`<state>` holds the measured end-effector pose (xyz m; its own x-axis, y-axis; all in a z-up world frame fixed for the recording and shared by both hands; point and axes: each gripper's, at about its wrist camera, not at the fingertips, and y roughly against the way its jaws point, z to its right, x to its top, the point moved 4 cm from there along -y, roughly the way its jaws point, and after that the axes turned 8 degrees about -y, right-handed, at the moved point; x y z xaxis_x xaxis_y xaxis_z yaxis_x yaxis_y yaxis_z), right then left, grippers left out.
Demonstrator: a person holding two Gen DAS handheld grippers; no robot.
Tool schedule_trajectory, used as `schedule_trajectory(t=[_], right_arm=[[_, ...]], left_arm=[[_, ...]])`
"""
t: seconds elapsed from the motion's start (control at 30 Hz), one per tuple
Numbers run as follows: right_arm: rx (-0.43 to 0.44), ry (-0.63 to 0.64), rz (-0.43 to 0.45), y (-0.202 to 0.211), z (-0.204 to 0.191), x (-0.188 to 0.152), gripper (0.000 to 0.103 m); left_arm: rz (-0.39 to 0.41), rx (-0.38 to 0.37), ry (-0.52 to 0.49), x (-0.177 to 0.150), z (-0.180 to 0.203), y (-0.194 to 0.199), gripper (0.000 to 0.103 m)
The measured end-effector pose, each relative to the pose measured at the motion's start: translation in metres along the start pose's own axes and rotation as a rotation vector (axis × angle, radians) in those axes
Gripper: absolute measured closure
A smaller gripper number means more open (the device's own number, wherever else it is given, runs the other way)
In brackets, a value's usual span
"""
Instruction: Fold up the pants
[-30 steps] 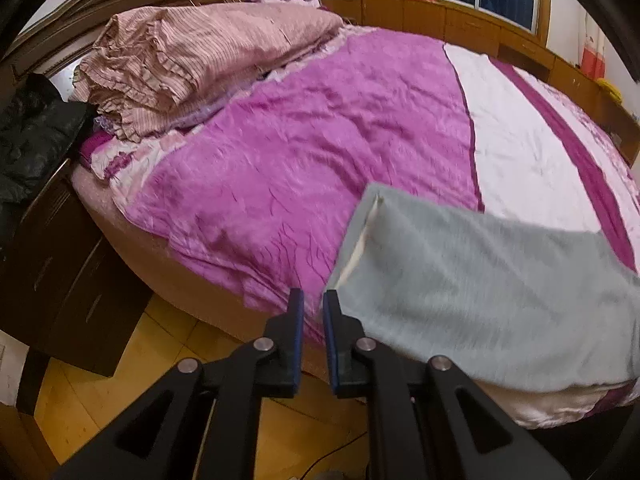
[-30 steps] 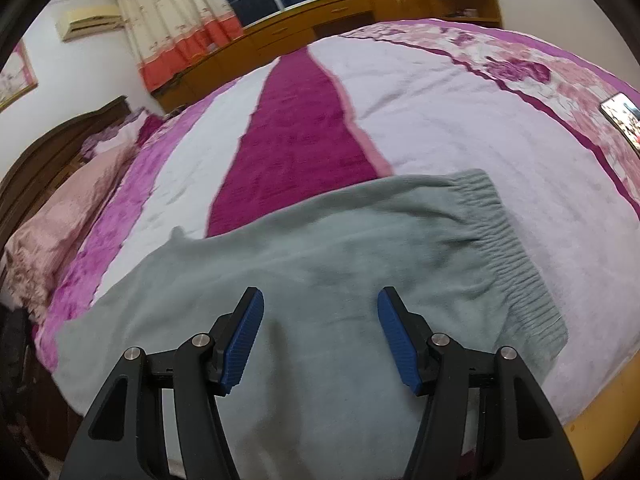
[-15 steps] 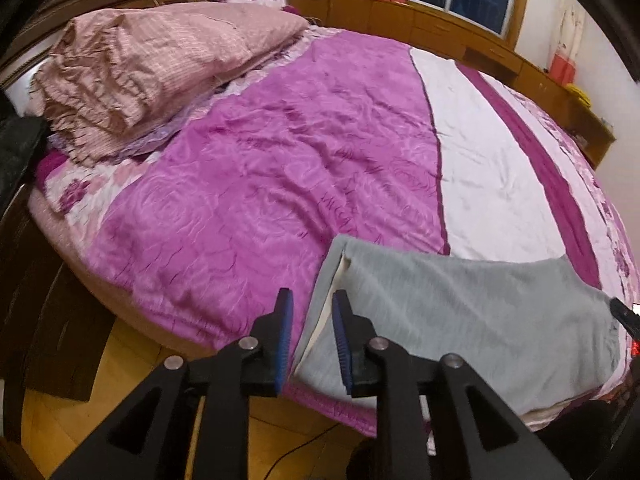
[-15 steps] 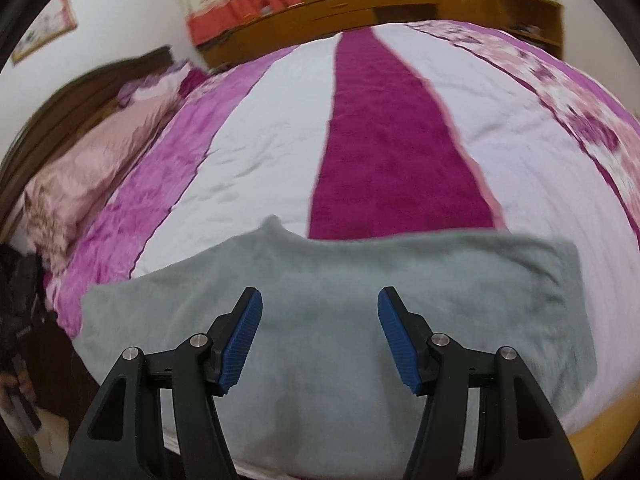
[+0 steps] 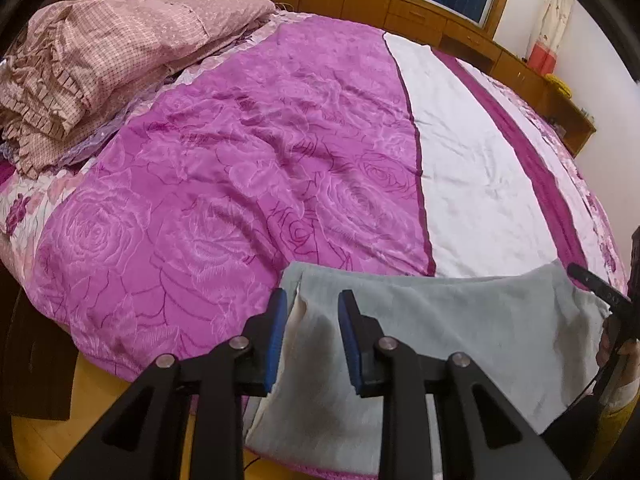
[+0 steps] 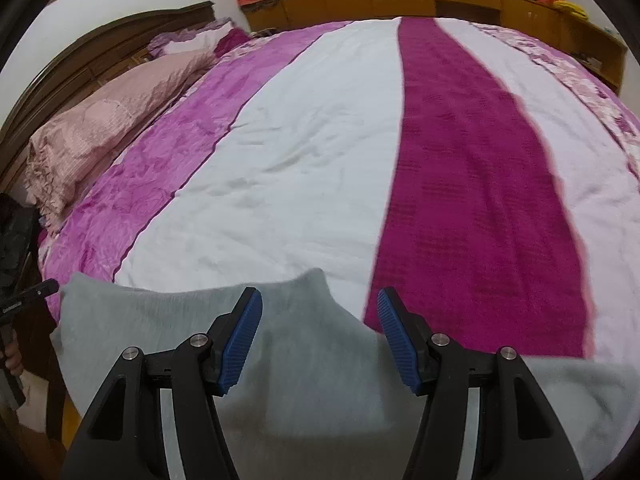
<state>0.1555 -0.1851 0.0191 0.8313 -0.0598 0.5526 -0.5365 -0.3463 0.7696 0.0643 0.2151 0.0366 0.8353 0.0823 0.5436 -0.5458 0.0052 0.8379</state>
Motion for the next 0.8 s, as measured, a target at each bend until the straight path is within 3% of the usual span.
schedule_trajectory(t=[0.23, 0.37, 0.5, 0.6, 0.8], right_arm=[[0.036, 0.054, 0.02, -0.022, -0.007, 0.008, 0.049], [0.048, 0.078, 0.014, -0.019, -0.006, 0.001, 0.049], [0.019, 0.121, 0.064, -0.004, -0.004, 0.003, 0.049], [0.012, 0.145, 0.086, 0.001, -0.001, 0.003, 0.049], [-0.067, 0.206, 0.024, -0.018, 0.008, -0.003, 0.049]], left_arm=[[-0.056, 0.081, -0.116, 0.004, 0.007, -0.02, 0.075], [-0.072, 0.068, -0.169, 0.003, 0.017, -0.029, 0.075], [-0.095, 0.122, -0.247, 0.004, 0.027, -0.041, 0.074], [-0.101, 0.155, -0.253, 0.005, 0.028, -0.049, 0.074], [-0.108, 0.163, -0.233, 0.004, 0.028, -0.06, 0.074]])
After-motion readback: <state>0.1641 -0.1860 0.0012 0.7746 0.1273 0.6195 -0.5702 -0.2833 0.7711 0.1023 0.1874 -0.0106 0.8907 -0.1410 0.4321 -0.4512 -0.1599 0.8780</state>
